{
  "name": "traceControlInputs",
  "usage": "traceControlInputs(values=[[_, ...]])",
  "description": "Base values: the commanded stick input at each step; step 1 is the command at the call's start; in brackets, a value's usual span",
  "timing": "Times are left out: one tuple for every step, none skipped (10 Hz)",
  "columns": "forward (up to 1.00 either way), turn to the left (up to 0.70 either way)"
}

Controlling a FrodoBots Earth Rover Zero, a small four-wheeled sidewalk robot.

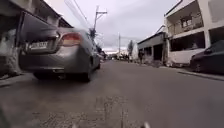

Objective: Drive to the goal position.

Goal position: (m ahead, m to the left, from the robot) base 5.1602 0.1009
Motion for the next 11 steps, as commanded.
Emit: traceControlInputs(values=[[0.7, 0.0], [0.7, 0.0], [0.7, 0.0], [0.7, 0.0], [0.7, 0.0], [0.7, 0.0], [0.7, 0.0], [0.7, 0.0], [0.7, 0.0], [0.7, -0.08], [0.7, -0.22]])
